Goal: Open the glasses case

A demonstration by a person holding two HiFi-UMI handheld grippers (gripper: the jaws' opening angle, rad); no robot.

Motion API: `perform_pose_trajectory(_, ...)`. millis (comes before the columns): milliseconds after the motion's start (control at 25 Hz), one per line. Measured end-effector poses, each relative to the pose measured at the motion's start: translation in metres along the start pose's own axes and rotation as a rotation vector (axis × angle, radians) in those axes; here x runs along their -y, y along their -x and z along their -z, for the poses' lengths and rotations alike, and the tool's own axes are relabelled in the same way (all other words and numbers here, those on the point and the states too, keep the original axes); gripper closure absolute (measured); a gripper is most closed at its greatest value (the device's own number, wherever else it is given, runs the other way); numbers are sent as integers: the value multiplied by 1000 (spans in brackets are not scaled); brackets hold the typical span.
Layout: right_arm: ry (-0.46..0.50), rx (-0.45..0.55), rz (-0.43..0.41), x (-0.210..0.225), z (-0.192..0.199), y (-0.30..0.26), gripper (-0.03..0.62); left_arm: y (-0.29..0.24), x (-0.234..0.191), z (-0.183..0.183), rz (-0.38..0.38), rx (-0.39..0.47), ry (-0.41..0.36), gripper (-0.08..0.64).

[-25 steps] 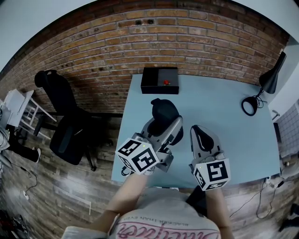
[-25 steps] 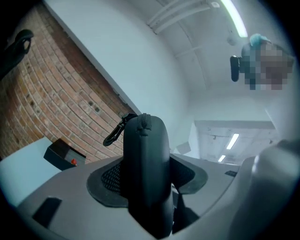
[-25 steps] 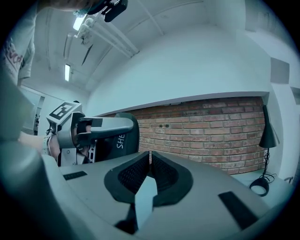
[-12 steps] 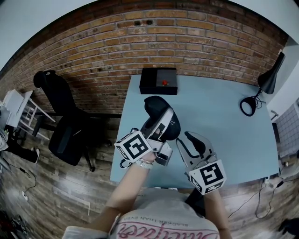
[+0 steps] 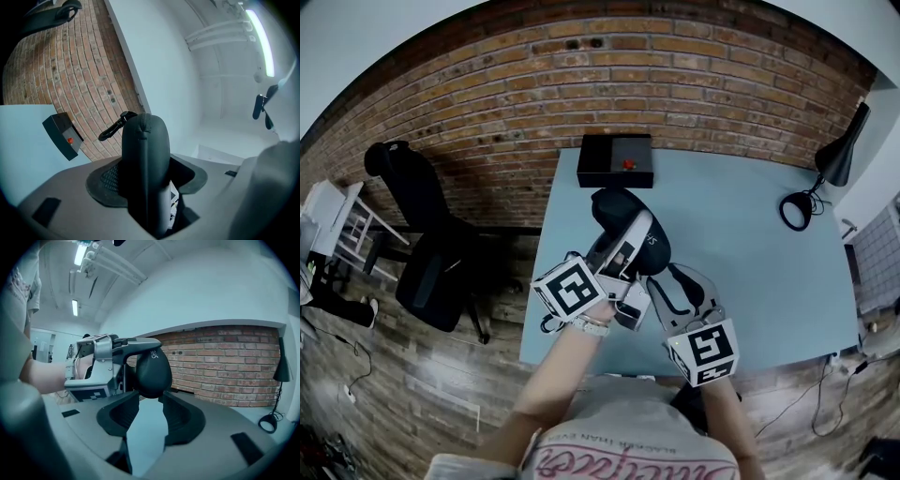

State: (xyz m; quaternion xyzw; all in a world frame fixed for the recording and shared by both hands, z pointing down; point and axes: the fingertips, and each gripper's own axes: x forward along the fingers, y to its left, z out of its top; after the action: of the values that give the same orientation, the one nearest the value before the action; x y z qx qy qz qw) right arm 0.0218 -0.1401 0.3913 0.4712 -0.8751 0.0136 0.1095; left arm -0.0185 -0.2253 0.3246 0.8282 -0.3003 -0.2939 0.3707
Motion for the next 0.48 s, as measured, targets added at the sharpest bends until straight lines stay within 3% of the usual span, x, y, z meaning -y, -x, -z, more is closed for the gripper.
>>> perform_pose_trajectory(480, -56, 16, 117, 45, -3, 9, 436, 4, 3, 6, 61, -50, 61, 299)
